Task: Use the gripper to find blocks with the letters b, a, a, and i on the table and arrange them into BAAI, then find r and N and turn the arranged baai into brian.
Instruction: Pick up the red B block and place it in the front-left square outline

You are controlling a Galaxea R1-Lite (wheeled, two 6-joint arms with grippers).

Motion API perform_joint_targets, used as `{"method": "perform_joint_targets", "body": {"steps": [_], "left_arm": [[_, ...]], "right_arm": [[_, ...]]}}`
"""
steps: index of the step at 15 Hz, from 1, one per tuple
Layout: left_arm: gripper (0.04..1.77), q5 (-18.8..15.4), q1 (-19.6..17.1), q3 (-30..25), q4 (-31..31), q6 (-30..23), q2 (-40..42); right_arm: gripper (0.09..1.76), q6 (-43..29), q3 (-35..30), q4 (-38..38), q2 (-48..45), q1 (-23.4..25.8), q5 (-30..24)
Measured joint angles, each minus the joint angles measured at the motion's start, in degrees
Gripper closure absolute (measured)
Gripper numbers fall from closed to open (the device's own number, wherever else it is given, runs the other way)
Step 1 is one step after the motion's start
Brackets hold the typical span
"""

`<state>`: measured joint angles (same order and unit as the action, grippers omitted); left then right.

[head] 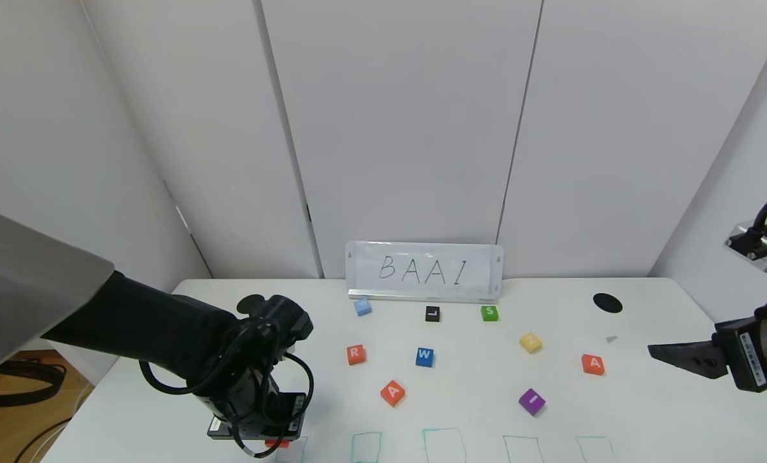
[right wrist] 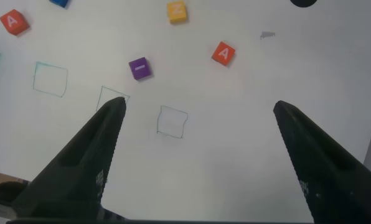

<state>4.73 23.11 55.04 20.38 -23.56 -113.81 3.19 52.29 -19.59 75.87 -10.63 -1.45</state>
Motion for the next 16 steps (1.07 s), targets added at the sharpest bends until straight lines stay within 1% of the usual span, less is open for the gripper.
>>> {"method": "perform_joint_targets", "body": {"steps": [5, 7, 12, 16], "left_arm": [[1.30, 0.1, 1.0, -4.3, -6.0, 0.1, -0.4], [1.30, 0.3, 1.2, -5.0, -8.2, 0.1, -1.4], [1.30, 1.1, 2.3, -5.2, -8.6, 0.0, -2.9], [1.30, 1.1, 2.4, -5.1, -8.6, 0.0, -3.2]], "right_arm": [[0.14, 0.0, 0.0, 0.0, -0.1, 0.1, 0.0], [0.14, 0.0, -0.1, 0.0, -0.1, 0.0, 0.0], [0.14, 0.2, -0.1, 0.1, -0.2, 0.1, 0.0], [0.14, 0.4, -0.2, 0.1, -0.2, 0.1, 0.0]]}}
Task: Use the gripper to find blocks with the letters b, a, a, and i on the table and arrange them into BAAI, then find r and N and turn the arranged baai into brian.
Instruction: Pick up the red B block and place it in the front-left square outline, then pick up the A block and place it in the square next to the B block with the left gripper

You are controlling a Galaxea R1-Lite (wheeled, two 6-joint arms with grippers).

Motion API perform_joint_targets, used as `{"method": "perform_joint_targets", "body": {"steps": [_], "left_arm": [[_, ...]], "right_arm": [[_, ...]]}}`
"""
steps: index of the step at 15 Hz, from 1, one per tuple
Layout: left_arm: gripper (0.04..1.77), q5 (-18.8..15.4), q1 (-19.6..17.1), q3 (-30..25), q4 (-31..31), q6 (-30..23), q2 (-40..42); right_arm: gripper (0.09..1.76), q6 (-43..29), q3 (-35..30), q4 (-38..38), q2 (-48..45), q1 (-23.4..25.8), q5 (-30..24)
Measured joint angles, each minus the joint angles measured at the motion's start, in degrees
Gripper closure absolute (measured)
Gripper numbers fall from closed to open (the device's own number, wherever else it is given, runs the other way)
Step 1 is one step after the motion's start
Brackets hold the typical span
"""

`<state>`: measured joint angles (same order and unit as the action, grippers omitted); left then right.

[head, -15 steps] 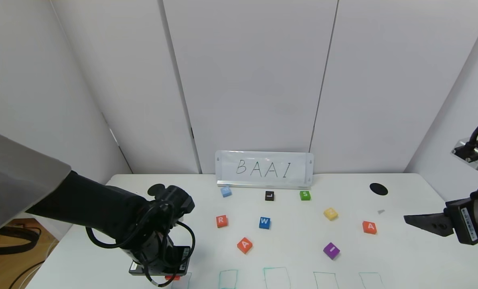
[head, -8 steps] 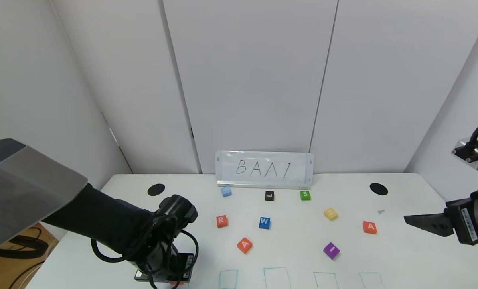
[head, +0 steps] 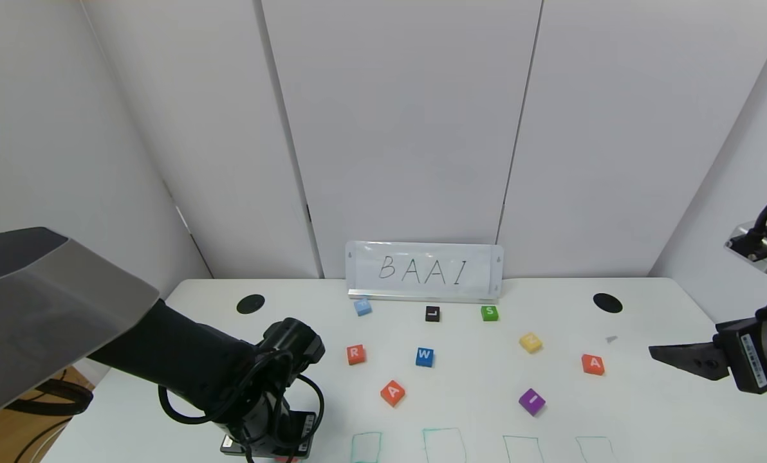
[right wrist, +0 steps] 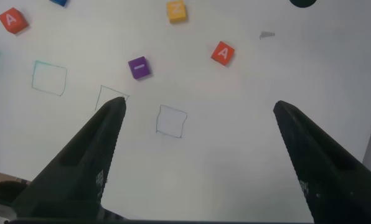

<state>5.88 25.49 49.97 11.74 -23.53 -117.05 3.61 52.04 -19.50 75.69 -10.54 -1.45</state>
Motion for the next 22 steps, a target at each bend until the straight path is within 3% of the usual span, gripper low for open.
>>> {"method": "perform_joint_targets", "body": {"steps": [9, 13, 16, 22], "left_arm": [[1.30, 0.0, 0.0, 0.0, 0.0, -0.4, -0.1], [0.85, -0.2, 0.0, -0.2, 0.0, -0.5, -0.2], [0.61, 0.0, 0.0, -0.1, -0.1, -0.4, -0.1], [0.34, 0.1, 0.0, 0.9, 0.2, -0.1, 1.4]], "right_arm": [[0.14, 0.0, -0.1, 0.0, 0.0, 0.0, 0.0], [0.14, 0.1, -0.2, 0.0, 0.0, 0.0, 0.0], [0.14, 0.1, -0.3, 0.0, -0.1, 0.0, 0.0], [0.14, 0.2, -0.3, 0.0, -0.7, -0.1, 0.0]]}}
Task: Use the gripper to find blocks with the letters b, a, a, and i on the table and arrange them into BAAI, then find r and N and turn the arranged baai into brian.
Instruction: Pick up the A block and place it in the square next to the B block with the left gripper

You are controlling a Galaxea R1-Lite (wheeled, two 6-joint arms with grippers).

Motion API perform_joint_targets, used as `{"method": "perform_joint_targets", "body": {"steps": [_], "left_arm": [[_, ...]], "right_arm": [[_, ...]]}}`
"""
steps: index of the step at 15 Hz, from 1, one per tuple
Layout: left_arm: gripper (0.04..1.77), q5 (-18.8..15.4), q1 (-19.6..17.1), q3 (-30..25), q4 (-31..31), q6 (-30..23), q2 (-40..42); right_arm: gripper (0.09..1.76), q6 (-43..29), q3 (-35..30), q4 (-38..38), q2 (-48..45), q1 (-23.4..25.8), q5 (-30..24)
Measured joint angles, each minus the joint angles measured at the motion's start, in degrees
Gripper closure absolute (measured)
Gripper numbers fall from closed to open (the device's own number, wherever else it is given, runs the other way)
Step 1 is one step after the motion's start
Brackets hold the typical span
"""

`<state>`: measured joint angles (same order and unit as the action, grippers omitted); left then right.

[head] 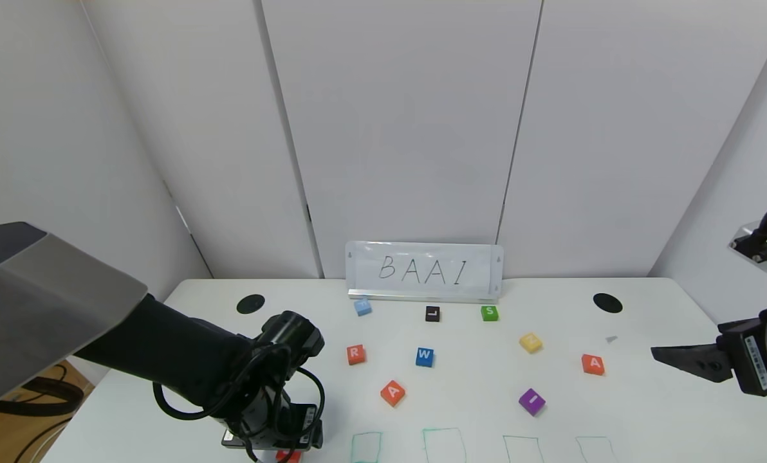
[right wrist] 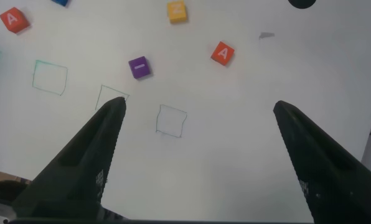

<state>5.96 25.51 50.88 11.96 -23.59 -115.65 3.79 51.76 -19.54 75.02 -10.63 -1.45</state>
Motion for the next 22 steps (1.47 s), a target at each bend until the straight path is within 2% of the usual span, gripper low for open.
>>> {"method": "perform_joint_targets", "body": {"steps": [2, 4, 6, 10, 15, 22], "left_arm": [[0.28, 0.0, 0.3, 1.1, 0.9, 0.9, 1.0], [0.24, 0.0, 0.7, 2.4, 1.4, 4.1, 2.3], [0.21, 0.0, 1.2, 4.4, 4.4, 7.6, 3.9], [0.16, -0.1, 3.7, 9.3, 7.9, 12.1, 5.5], [0.13, -0.7, 6.2, 16.6, 11.8, 20.5, 4.7], [0.11, -0.4, 11.4, 26.3, 13.1, 21.1, -2.1]], "right_arm": [[0.14, -0.1, 0.0, 0.0, -0.1, -0.1, 0.0], [0.14, -0.1, -0.2, 0.0, -0.2, -0.7, 0.0], [0.14, -0.1, -0.4, 0.0, -0.2, -1.0, 0.0], [0.14, 0.6, -0.4, 0.0, -0.8, -1.0, 0.0], [0.14, 0.9, -0.5, -0.1, -1.7, -1.0, 0.0], [0.14, 1.5, -0.5, 0.0, -1.9, -0.7, 0.1]]}}
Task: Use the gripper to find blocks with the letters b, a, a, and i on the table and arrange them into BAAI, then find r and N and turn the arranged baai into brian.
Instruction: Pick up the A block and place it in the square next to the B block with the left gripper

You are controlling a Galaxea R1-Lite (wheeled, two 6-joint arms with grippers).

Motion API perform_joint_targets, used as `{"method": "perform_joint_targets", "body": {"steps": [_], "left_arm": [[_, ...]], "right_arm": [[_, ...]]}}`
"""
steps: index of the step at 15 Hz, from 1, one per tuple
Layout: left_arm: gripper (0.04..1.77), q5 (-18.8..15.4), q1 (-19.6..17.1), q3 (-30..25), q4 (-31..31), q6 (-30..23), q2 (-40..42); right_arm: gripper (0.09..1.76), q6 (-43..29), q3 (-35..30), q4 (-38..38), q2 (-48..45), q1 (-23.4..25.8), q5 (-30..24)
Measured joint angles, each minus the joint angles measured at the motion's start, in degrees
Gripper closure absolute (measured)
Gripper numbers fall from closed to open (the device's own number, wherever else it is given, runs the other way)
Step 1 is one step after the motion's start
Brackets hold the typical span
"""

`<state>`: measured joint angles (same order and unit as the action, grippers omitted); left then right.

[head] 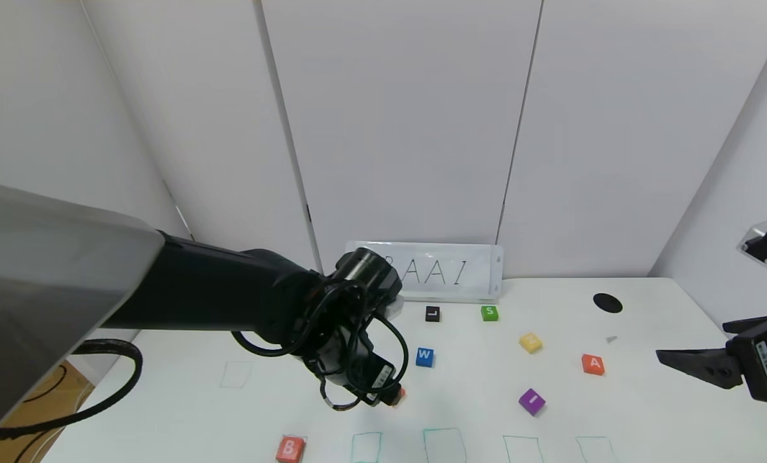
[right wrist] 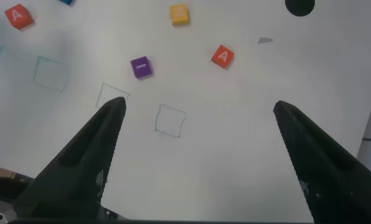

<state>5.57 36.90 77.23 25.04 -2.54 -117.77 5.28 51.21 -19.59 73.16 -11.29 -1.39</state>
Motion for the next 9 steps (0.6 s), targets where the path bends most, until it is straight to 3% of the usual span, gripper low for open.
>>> {"method": "perform_joint_targets", "body": {"steps": [9], "left_arm": [[0.10, -0.6, 1.2, 4.4, 0.7, 5.1, -9.2]], "right_arm": [[0.14, 0.7, -0.4, 0.1, -0.3, -0.1, 0.7]]}}
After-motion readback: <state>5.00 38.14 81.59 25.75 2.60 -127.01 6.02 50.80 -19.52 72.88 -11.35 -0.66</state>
